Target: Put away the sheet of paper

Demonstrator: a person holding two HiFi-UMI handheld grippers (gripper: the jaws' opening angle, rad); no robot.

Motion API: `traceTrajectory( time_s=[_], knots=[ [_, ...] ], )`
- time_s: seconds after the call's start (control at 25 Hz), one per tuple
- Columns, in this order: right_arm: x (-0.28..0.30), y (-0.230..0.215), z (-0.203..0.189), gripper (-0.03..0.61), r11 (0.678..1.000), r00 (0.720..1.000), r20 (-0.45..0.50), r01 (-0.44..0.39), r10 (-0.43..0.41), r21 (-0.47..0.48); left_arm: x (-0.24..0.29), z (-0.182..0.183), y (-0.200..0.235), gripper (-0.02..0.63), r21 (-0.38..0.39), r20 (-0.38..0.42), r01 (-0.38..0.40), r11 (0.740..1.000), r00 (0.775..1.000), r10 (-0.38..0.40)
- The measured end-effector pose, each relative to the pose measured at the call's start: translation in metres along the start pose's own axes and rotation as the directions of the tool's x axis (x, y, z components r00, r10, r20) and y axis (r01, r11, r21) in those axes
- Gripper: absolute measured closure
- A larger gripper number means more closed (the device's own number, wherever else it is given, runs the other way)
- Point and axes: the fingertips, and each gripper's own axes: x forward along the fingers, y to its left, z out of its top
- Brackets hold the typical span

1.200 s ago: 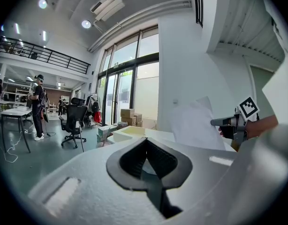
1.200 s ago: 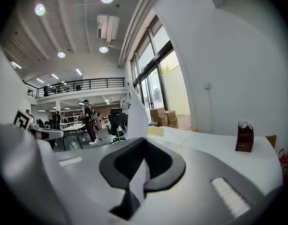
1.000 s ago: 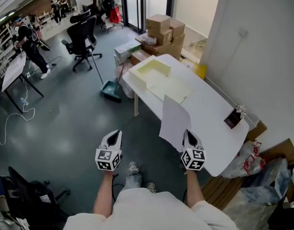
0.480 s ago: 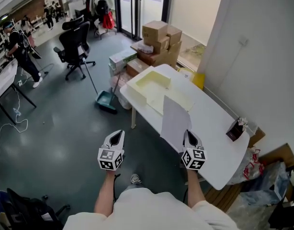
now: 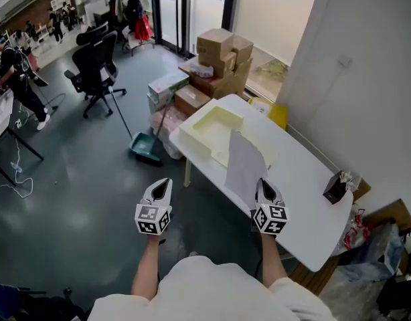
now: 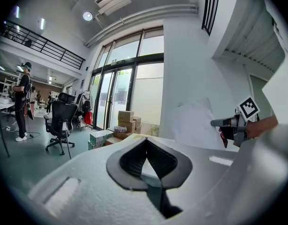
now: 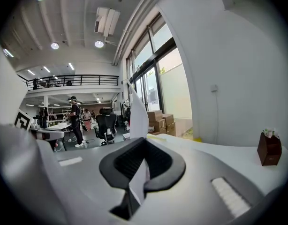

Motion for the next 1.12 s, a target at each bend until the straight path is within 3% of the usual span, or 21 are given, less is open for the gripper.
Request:
traceTrajectory(
  time_s=[0.36, 0.8, 1.12],
  knots=[
    [0.027, 0.015, -0.008, 0.577, 1.000, 0.999, -0.027, 0.025, -0.025, -0.005, 0.014, -0.014, 0.034, 0.611, -0.024, -0.023, 0.012, 1.000, 1.000, -0.012],
    [0.050, 0.010, -0.017, 0.577, 0.999, 0.998, -0.054, 0.041, -0.041, -0.006, 0.034, -0.035, 0.044, 0.611, -0.050, -0.061, 0.022, 0.998, 0.998, -0.025],
    [0.103, -0.003, -0.007, 0.577, 0.999, 0.998, -0.045, 0.032, -0.032, -0.002, 0.075, -0.028, 0.070, 0.611, -0.037, -0.062, -0.009, 0.999, 0.998, 0.007]
  ],
)
